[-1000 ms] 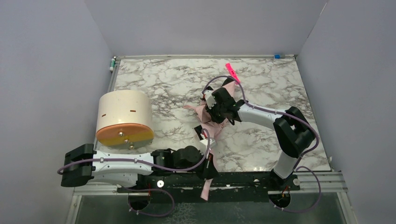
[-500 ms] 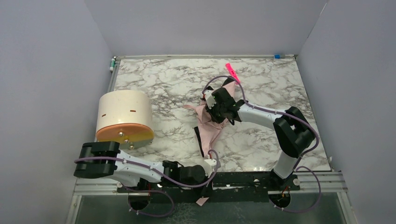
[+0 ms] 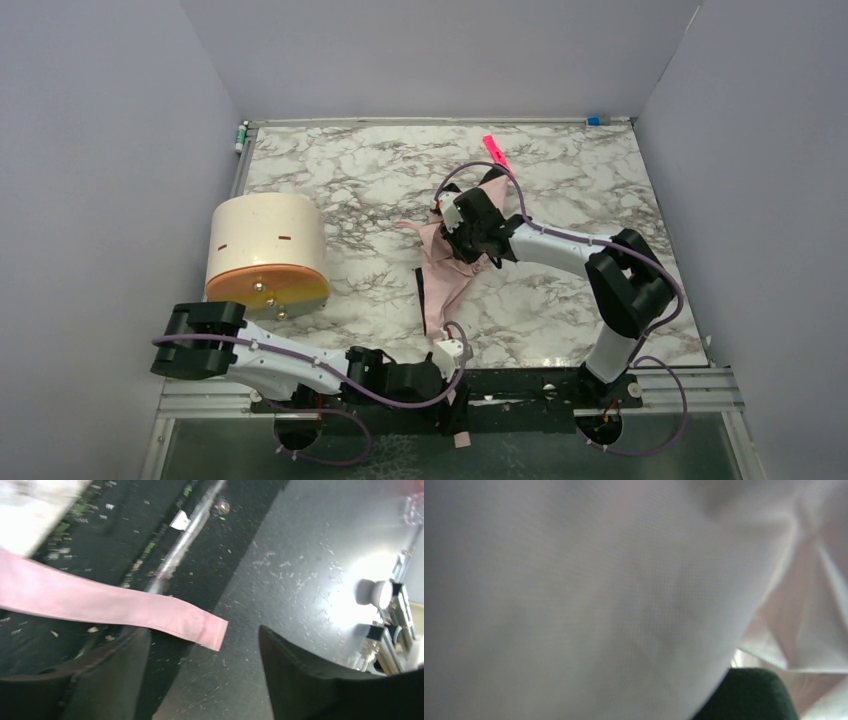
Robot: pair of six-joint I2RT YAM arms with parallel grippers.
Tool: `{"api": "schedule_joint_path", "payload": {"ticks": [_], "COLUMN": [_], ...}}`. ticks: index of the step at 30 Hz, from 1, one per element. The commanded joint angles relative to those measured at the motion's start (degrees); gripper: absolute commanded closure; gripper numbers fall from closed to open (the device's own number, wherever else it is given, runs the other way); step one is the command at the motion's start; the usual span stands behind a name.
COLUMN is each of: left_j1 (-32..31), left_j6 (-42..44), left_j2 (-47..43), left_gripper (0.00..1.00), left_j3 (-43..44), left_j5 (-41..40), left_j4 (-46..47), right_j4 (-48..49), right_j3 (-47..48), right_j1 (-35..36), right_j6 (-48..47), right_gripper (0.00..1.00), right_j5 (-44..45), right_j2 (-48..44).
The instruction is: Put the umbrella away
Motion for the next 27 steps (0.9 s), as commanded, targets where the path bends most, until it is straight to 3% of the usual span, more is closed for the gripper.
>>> {"api": "schedule_joint_path", "payload": {"ticks": [1,7,12,20,27], "left_j1": [0.1,7.4,20.2,42.1,58.3], "left_j6": [-0.5,-0.5,3.2,12.9,25.5], "left_j2": [-7.2,-17.8,-22.9,-16.3,-9.8], "left_gripper": [0.12,0.08,0.14,0.18,0.15], "left_j3": [4.0,9.0,11.3,18.7,27.4], "left_j5": [-12.0,-17.5,-14.0,-6.2,1.0], "left_j4": [-16.3,-32.0,-32.1,-31.5,-30.7], "right_j4": [-4.5,-4.2,-2.4,6.0,9.1], "right_j3": [-3.4,-3.6,-4.9,-12.1,-16.6], "right_j1": [-0.5,-0.5,-0.5,-0.3,0.0], "right_j6": [0.1,-0.7,-4.1,-15.4,-21.3], "right_gripper": [0.99,0.99,0.99,0.99,0.96], "right_j5": [4.7,4.7,3.4,-3.3,-6.0], "right_j2": [2.3,2.1,0.8,-5.3,-9.1]}}
